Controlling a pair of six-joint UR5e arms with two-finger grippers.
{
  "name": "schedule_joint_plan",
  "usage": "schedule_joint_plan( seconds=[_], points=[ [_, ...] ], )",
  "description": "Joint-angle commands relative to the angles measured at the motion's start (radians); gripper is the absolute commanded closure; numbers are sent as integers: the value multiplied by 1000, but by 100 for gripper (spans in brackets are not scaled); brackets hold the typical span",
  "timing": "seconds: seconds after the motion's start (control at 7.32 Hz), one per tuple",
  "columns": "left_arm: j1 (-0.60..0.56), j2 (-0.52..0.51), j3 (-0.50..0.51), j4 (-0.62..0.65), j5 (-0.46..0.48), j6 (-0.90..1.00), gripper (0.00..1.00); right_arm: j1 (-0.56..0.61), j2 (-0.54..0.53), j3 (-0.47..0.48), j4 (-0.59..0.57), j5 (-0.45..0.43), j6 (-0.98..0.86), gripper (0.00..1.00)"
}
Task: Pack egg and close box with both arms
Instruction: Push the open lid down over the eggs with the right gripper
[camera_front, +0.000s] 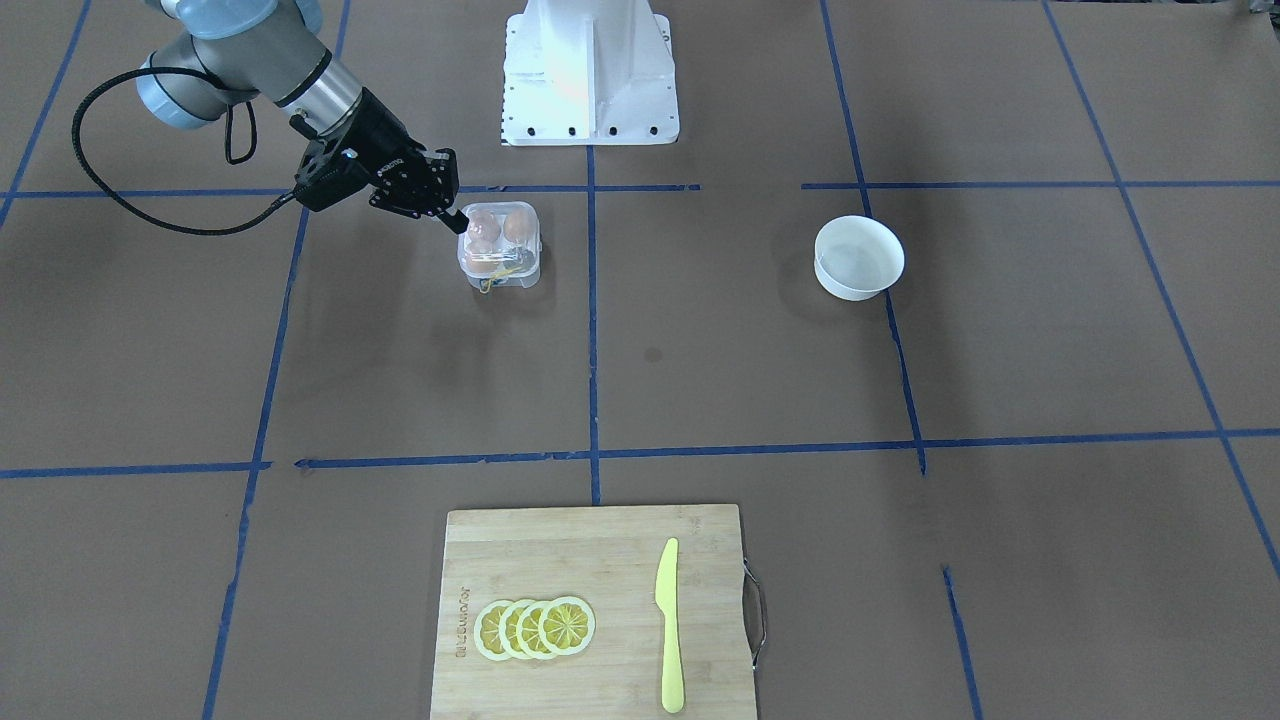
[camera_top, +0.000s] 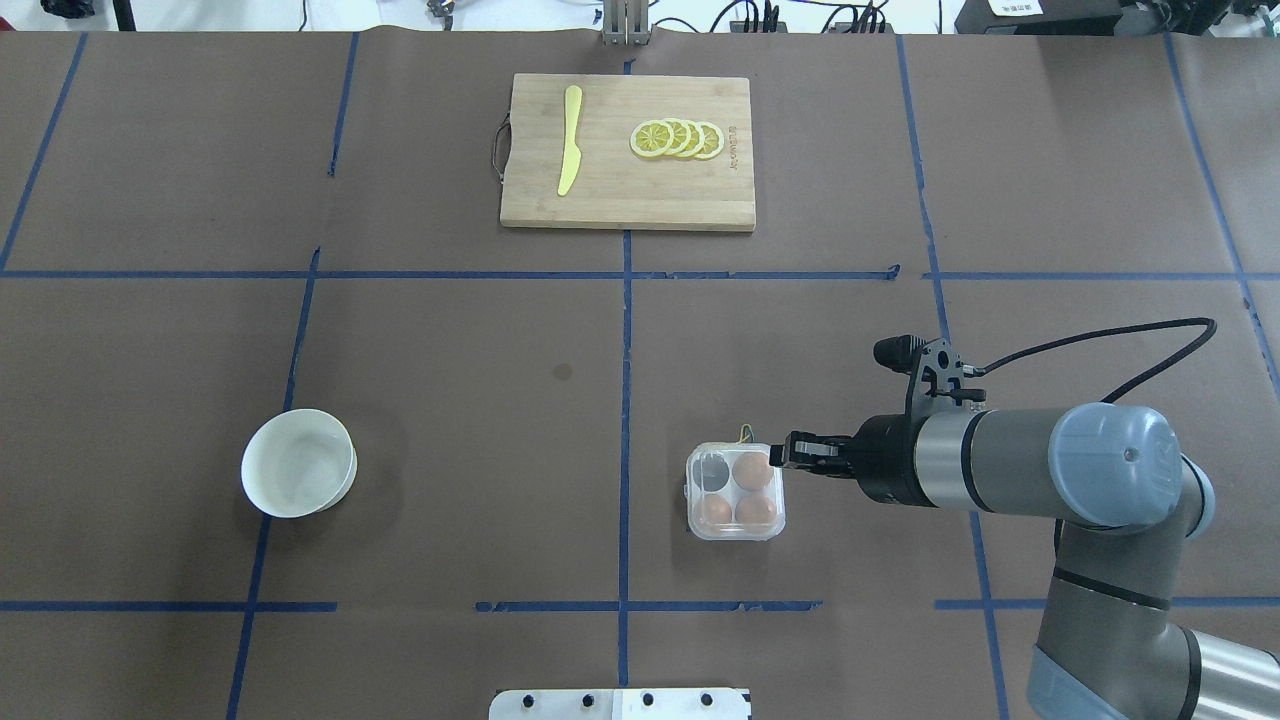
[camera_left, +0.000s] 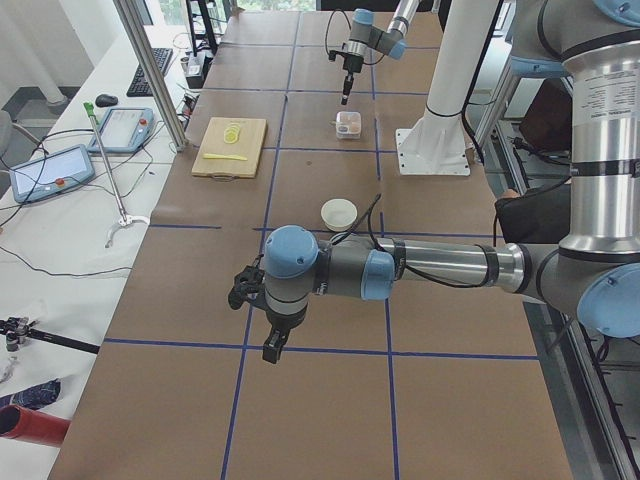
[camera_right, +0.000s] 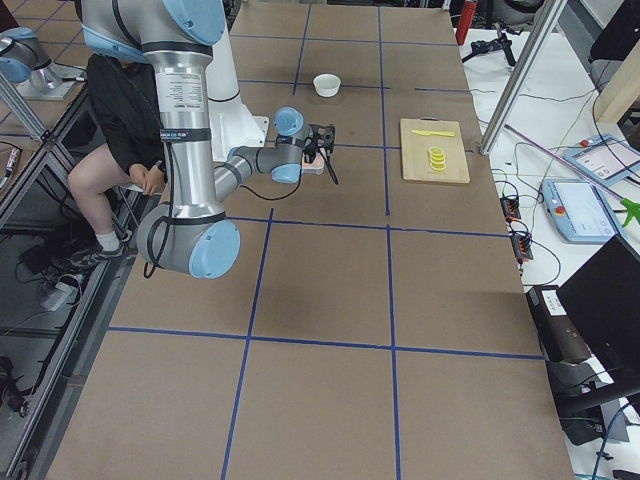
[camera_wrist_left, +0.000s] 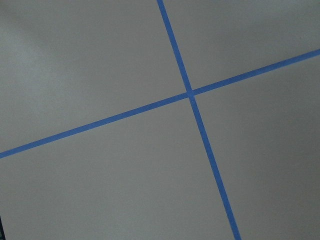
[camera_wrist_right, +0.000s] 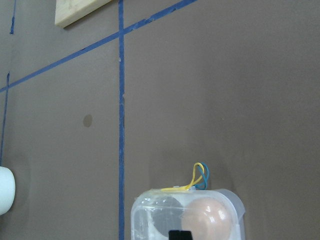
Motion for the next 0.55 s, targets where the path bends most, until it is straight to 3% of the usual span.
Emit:
schedule_joint_plan(
  seconds=[0.0,0.14,0.27,0.41],
  points=[
    [0,0,-1,0,0,0,0,38,-35,-5,-6,27,-15,92],
    [0,0,-1,2,1,0,0,125,-49,0,-58,122,-64,64],
    [0,0,-1,2,0,0,0,193,-81,1,-74,197,-111,1],
    [0,0,-1,2,0,0,0,254,-112,-8,-83,237,-170,0]
  ],
)
